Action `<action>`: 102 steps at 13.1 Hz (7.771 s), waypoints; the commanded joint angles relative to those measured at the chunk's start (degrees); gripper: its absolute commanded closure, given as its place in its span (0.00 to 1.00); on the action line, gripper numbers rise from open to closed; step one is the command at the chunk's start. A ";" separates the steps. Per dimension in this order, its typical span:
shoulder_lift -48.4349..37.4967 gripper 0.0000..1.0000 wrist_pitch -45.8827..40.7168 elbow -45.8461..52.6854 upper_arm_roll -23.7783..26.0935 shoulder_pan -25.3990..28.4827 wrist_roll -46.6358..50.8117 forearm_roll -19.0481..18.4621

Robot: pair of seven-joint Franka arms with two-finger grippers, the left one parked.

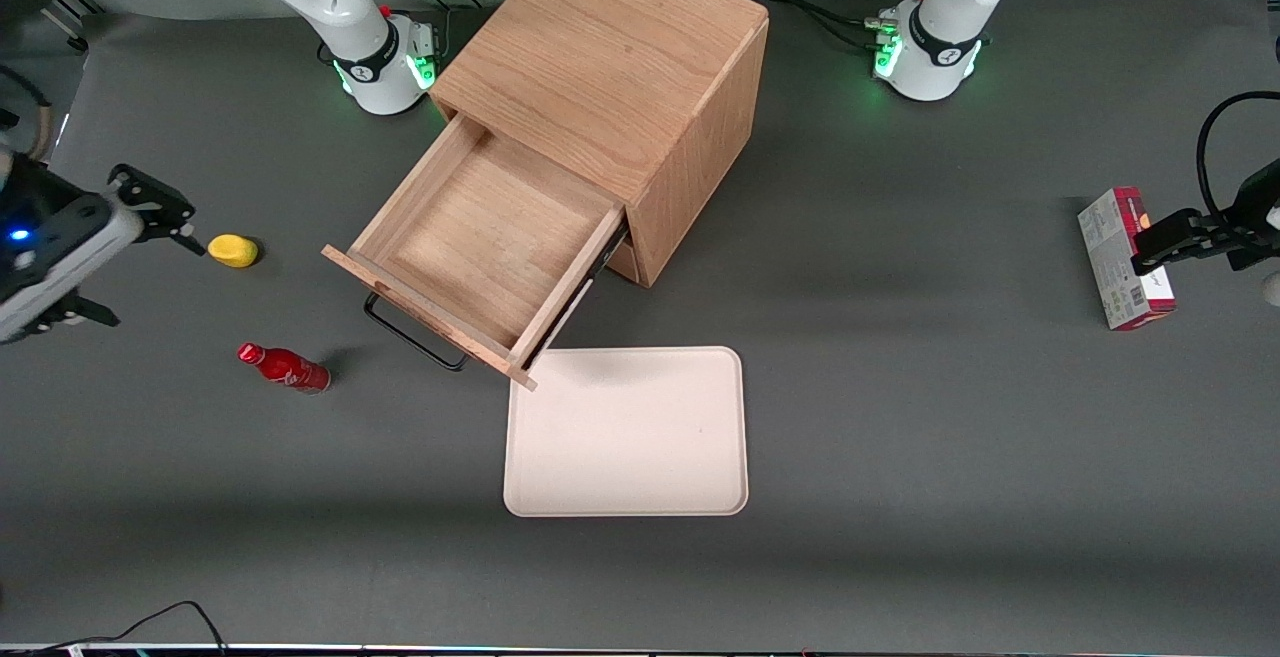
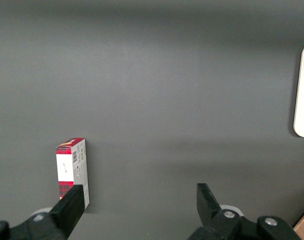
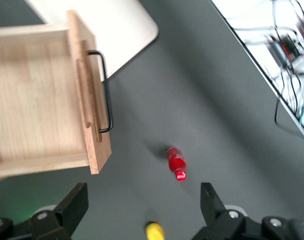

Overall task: Close top drawer
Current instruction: 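Move the right gripper toward the open drawer's front panel, then lower the right gripper against the drawer front beside the black handle, then push the drawer front with the right gripper into the cabinet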

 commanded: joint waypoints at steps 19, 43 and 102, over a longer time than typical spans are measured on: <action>7.43 0.00 -5.81 0.38 1.66 -4.71 -0.82 21.54; 2.69 0.00 20.01 -28.34 -0.01 -4.18 2.44 20.94; -12.87 0.00 39.62 -60.08 7.64 -4.01 16.24 28.24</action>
